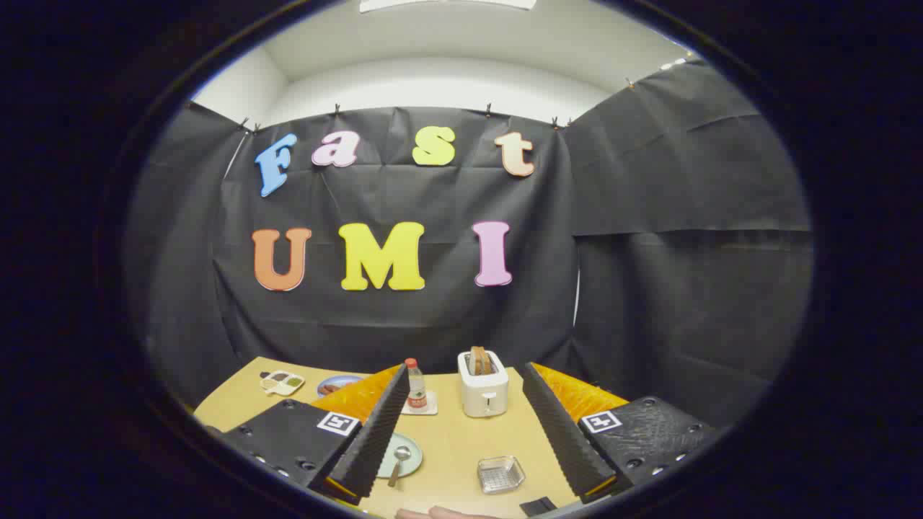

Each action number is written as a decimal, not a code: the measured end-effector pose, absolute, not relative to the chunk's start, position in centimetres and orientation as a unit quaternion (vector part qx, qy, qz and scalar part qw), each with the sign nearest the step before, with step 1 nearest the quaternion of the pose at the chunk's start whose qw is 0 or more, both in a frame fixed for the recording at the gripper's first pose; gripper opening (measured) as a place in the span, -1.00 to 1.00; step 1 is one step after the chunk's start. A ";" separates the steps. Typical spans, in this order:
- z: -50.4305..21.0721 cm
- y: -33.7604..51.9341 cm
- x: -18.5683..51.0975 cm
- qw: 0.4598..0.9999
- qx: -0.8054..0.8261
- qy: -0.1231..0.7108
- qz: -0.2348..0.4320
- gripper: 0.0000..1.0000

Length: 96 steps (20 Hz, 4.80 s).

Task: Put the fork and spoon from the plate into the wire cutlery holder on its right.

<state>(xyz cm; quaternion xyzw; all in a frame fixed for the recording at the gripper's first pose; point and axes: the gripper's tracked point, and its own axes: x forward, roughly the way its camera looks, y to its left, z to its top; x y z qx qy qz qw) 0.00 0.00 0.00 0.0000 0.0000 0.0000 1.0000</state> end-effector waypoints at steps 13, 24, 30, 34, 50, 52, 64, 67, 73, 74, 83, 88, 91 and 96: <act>-2.7 1.8 3.6 0.999 -0.010 0.033 0.024 0.91; -19.6 7.8 10.1 0.979 -0.041 0.190 0.063 0.93; -30.7 11.6 10.4 0.948 -0.057 0.302 0.077 0.90; -35.8 12.6 9.8 0.932 -0.067 0.347 0.081 0.60; -39.9 13.6 14.5 0.914 -0.073 0.396 0.051 -0.70; -39.5 13.7 14.1 0.910 -0.071 0.406 0.055 -0.88; -33.3 9.2 11.0 0.905 -0.058 0.412 0.092 -0.98; -30.4 6.4 10.2 0.913 -0.061 0.393 0.094 -0.98; -27.0 -2.0 8.5 0.925 -0.048 0.371 0.068 -0.98; -27.0 -3.1 8.1 0.925 -0.044 0.372 0.064 -0.99; -28.4 -7.8 5.7 0.914 -0.038 0.401 0.055 -0.98; -28.4 -8.0 6.7 0.915 -0.037 0.399 0.047 -0.92; -28.6 -8.1 7.0 0.913 -0.034 0.404 0.039 -0.93; -27.2 -7.6 8.4 0.925 -0.027 0.378 0.028 -0.87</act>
